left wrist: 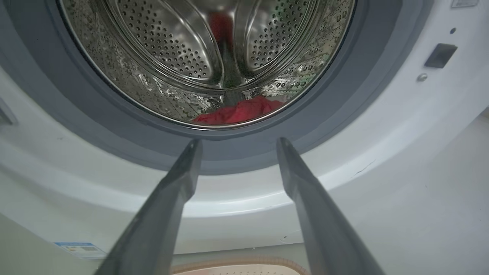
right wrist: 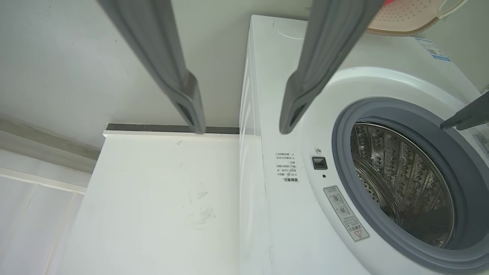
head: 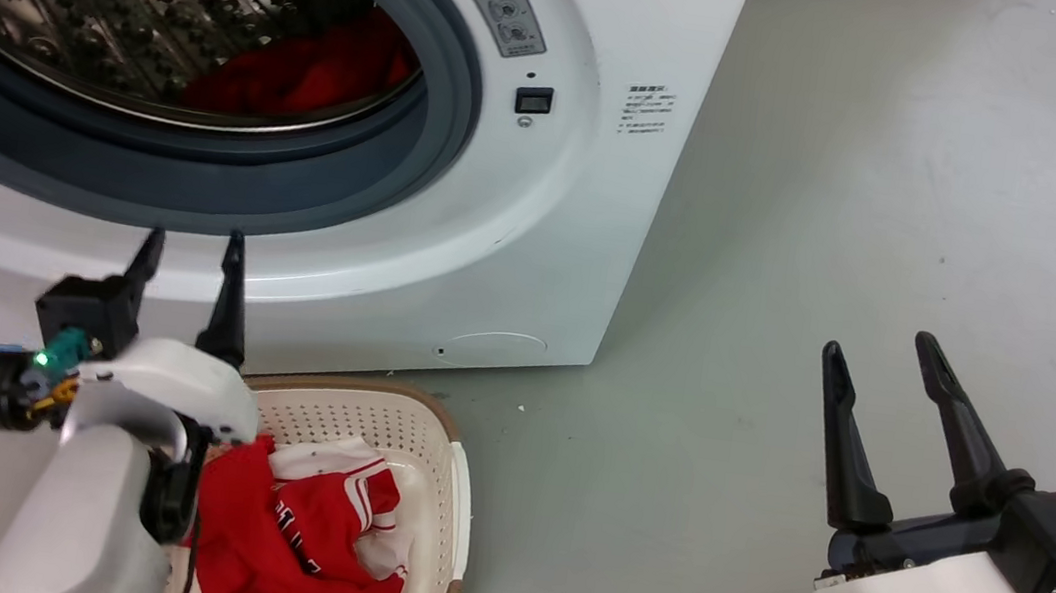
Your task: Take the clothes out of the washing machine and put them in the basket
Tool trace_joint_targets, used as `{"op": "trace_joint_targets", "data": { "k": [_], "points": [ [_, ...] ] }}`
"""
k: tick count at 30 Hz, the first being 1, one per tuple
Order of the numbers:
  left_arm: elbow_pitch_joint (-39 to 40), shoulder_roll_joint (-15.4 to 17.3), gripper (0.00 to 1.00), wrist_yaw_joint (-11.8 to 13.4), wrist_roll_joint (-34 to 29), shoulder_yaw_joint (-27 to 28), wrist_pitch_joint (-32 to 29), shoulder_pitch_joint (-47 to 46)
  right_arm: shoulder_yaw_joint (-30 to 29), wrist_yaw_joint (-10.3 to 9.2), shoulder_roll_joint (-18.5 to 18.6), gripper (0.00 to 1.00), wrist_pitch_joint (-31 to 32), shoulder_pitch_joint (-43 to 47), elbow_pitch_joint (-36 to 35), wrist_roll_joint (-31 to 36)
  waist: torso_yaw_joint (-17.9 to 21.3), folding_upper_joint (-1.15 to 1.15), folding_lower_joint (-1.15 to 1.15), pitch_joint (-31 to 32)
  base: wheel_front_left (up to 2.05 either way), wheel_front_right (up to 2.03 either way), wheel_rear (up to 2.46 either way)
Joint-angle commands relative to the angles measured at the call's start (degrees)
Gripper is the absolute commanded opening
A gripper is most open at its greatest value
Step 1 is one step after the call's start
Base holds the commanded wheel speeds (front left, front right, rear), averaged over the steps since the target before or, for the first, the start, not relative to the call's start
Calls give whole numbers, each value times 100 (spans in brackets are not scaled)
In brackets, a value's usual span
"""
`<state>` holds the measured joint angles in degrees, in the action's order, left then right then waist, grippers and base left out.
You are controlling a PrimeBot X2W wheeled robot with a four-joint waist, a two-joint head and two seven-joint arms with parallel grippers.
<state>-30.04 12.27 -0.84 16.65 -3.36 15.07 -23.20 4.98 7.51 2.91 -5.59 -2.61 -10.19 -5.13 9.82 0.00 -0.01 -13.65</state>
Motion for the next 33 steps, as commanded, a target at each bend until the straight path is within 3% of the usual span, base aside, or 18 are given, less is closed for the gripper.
{"op": "trace_joint_targets", "data": {
  "k": [1, 15, 33],
  "points": [
    [-31, 71, 100, -23, -44, 0, 14, -150, 25, -4, -5, 100, -47, 3, 28, -56, 89, 0, 1, 4, 0, 0, 0],
    [-858, 1060, 100, -276, -208, -31, -701, -1712, 195, -4, -5, 100, -315, -163, 184, -305, 866, 0, 1, -704, 0, 0, 0],
    [-1587, 2307, 100, -472, -555, -297, -1779, -3752, 589, -4, -7, 100, -823, -477, 537, -801, 1721, 0, 1, -2116, 0, 0, 0]
  ]
}}
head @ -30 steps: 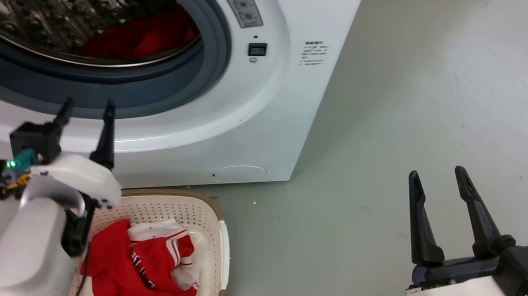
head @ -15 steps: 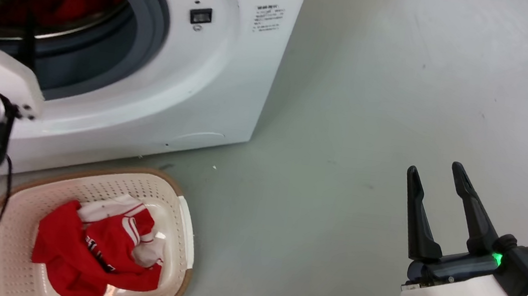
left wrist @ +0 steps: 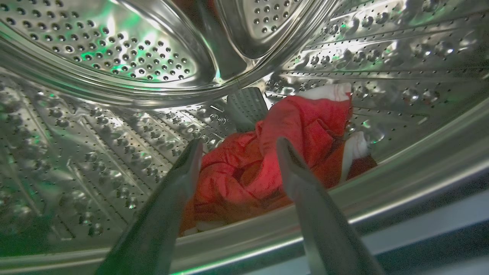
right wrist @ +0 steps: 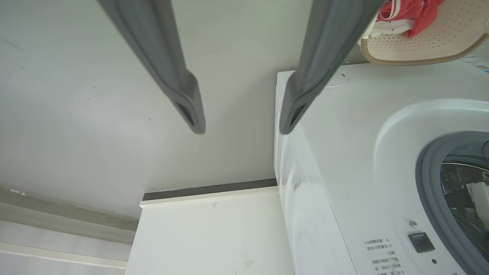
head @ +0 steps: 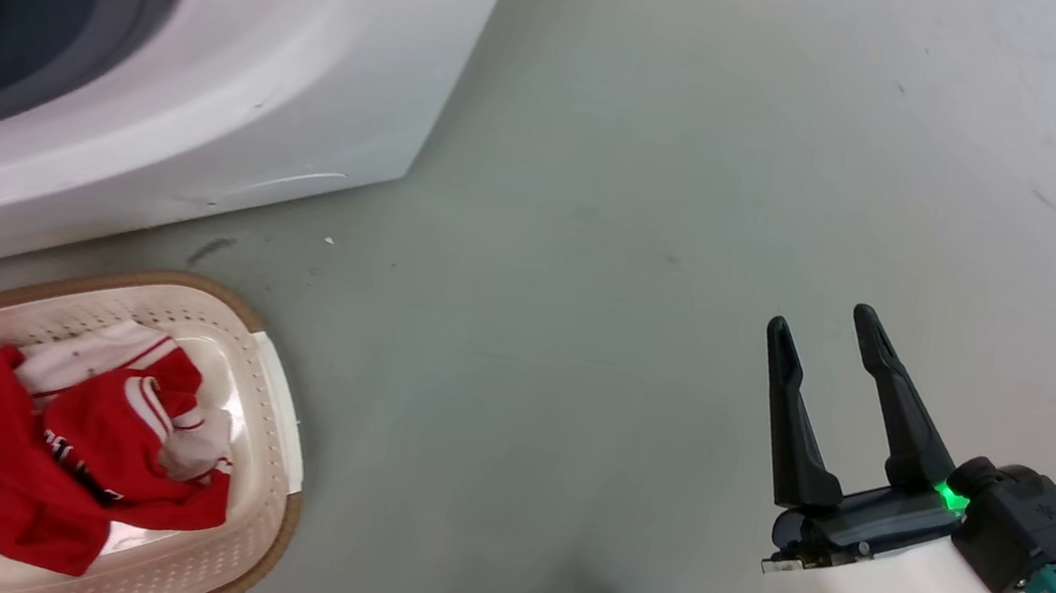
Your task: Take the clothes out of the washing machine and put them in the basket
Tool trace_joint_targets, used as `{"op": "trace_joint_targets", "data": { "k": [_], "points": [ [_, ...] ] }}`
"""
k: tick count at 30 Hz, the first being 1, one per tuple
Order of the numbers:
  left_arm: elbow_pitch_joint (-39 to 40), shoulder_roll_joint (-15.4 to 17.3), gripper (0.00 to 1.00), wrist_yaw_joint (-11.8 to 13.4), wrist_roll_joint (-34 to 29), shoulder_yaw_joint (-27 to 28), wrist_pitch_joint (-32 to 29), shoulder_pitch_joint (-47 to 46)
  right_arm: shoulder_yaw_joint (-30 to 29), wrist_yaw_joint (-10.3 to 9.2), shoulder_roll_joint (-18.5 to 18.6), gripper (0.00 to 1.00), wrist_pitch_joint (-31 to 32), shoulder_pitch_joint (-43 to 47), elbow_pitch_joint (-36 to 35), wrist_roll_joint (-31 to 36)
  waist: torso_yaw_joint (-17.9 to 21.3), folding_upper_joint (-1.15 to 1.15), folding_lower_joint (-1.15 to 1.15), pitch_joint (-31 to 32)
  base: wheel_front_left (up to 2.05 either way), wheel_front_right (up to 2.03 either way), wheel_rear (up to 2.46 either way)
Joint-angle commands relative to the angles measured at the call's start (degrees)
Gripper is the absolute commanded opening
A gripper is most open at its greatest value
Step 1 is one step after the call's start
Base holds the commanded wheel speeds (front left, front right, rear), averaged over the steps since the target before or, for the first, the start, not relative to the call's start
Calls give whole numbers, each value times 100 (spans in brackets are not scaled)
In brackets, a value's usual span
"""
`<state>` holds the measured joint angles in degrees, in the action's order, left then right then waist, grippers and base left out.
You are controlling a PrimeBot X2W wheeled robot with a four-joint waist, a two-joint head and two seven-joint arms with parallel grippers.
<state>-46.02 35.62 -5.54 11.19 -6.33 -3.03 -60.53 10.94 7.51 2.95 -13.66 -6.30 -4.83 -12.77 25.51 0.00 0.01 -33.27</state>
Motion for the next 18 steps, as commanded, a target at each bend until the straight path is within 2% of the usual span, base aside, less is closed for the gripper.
{"op": "trace_joint_targets", "data": {
  "k": [1, 2, 10, 13, 18],
  "points": [
    [-10, 30, 100, -10, -30, -39, -58, -118, 29, -4, -13, 100, -28, -126, 20, -62, 196, 0, -1, -205, 0, 0, 0],
    [-92, 216, 100, -71, -69, -133, -285, -404, 127, -4, -12, 100, -77, -139, 78, -107, 320, 0, -1, -319, 0, 0, 0],
    [-255, 617, 100, -162, -181, -467, -1019, -1185, 357, -4, -13, 100, -146, -178, 157, -245, 638, 0, -1, -566, 0, 0, 0],
    [-282, 739, 100, -179, -213, -621, -1317, -1463, 419, -4, -13, 100, -145, -176, 157, -308, 746, 0, -1, -685, 0, 0, 0],
    [-293, 734, 100, -192, -169, -974, -1922, -1921, 375, -4, -13, 100, -151, -57, 61, -363, 733, 0, -1, -868, 0, 0, 0]
  ]
}}
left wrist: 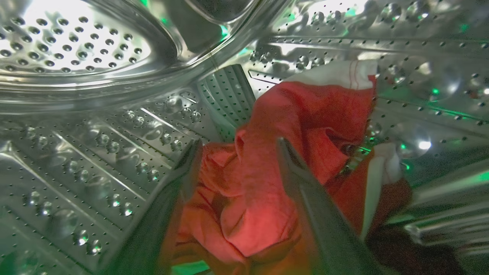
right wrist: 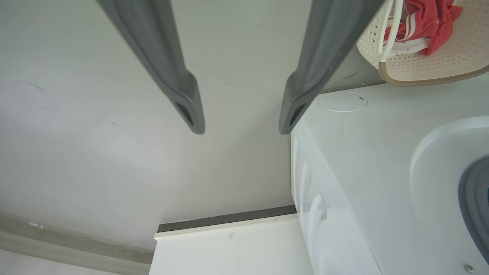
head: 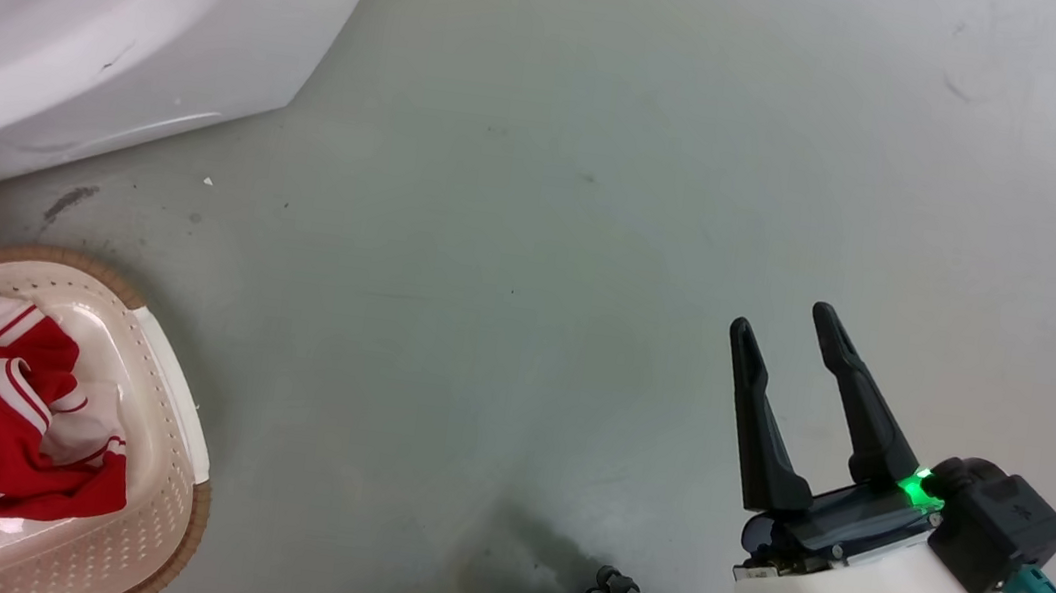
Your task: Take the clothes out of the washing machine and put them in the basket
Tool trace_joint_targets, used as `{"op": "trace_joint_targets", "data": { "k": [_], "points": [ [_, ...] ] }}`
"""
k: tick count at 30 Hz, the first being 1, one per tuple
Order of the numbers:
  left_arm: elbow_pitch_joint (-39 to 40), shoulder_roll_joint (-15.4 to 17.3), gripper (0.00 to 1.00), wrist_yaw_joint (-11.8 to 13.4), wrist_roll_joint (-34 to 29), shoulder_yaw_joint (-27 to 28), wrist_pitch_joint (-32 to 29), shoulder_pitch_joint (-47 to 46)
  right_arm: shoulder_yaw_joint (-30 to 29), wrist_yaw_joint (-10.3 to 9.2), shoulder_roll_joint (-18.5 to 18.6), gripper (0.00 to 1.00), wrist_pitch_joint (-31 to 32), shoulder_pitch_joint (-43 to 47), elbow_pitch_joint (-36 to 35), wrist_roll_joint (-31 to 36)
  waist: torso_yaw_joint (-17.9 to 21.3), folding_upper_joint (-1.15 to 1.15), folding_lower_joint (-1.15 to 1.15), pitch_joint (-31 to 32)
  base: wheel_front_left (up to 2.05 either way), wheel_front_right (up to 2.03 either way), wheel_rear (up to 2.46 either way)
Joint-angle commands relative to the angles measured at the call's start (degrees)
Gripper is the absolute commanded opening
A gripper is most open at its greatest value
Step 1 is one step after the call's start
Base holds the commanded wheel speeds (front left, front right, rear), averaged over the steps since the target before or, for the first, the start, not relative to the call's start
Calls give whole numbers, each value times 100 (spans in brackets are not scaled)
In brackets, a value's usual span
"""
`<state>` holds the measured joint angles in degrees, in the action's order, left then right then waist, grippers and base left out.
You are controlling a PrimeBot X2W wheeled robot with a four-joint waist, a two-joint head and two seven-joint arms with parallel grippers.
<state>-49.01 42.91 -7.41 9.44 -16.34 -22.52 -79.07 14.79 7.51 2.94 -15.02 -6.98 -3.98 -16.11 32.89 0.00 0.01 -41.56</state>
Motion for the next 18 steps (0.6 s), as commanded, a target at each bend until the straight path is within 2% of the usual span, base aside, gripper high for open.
{"op": "trace_joint_targets", "data": {
  "k": [1, 10, 18],
  "points": [
    [23, -7, 100, -7, 15, -121, -136, -135, -30, -4, -11, 100, -15, 44, -55, -44, -12, 0, -1, -77, 0, 0, 0],
    [134, 305, 100, -4, 450, -1034, -1549, -576, -35, -4, -11, 100, -16, 250, -273, -76, -66, 0, -1, -308, 0, 0, 0],
    [343, 424, 100, -6, 762, -1318, -2000, -413, 14, -4, -12, 100, -15, 333, -438, -138, -83, 0, -1, -448, 0, 0, 0]
  ]
}}
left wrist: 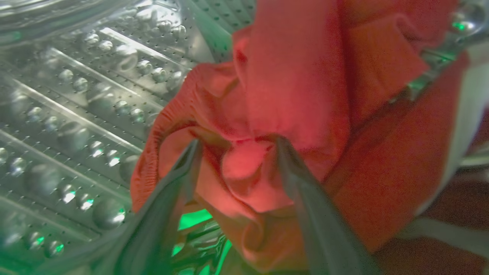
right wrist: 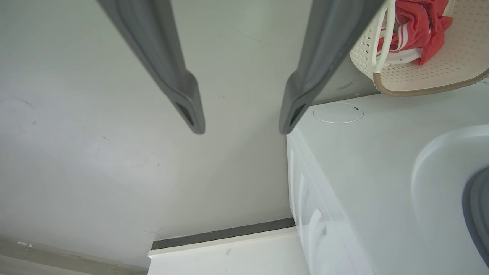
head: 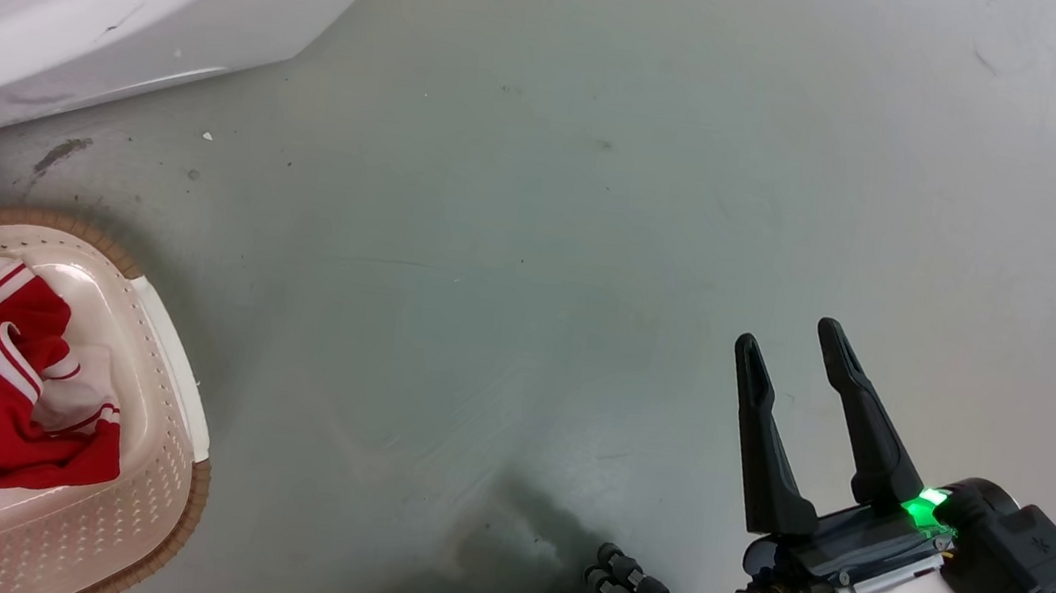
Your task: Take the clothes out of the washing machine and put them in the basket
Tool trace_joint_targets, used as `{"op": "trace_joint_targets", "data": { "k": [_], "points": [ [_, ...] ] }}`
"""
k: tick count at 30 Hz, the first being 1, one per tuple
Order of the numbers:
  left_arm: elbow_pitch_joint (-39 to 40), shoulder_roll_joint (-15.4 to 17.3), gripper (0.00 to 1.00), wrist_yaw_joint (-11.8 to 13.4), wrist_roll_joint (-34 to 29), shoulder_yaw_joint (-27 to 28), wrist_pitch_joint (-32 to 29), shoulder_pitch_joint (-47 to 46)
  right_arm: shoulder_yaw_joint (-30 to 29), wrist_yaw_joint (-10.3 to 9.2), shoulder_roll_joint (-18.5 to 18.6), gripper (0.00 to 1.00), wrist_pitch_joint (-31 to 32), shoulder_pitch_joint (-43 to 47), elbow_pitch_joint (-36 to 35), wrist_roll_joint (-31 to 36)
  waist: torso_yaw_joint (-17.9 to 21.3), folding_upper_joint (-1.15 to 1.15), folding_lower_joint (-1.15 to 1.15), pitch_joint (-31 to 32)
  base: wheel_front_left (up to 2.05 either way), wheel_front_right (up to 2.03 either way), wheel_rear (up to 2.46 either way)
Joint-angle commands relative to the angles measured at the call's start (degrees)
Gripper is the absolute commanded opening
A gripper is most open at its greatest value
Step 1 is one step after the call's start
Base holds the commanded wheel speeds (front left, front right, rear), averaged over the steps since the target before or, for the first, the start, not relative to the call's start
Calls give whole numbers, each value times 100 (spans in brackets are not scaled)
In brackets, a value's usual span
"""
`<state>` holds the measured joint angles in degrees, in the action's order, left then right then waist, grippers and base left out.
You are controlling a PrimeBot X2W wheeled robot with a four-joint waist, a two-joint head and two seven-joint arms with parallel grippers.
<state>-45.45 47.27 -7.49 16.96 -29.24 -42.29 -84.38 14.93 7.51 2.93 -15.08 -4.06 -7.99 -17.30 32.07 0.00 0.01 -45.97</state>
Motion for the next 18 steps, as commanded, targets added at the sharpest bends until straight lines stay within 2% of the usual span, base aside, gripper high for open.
{"op": "trace_joint_targets", "data": {
  "k": [1, 6, 7, 8, 9, 18],
  "points": [
    [-10, -27, 100, 1, 41, -46, -55, 145, 5, -4, -10, 100, -9, 57, -46, -27, 0, 0, -1, -18, 0, 0, 0],
    [-56, 28, 100, 1, 134, -125, -174, 218, 25, -4, -10, 100, -9, 82, -147, 12, -8, 0, -1, -58, 8, 8, 8],
    [-37, 77, 78, 14, 110, -121, -112, 210, 33, -4, -10, 100, -9, 104, -164, 16, -9, 0, -1, -65, 7, 7, 7],
    [-21, 128, 25, 48, 98, -107, -39, 208, 46, -4, -10, 100, -9, 126, -177, 17, -7, 0, -1, -69, 5, 5, 5],
    [-12, 152, 0, 56, 109, -86, 22, 208, 56, -4, -10, 100, -9, 135, -194, 18, -5, 0, -1, -73, 2, 2, 2],
    [-45, 235, 0, 450, -1, 71, 1267, 9, 130, -4, -10, 100, -10, -19, -160, -51, 44, 0, -1, -40, 0, 0, 0]
  ]
}}
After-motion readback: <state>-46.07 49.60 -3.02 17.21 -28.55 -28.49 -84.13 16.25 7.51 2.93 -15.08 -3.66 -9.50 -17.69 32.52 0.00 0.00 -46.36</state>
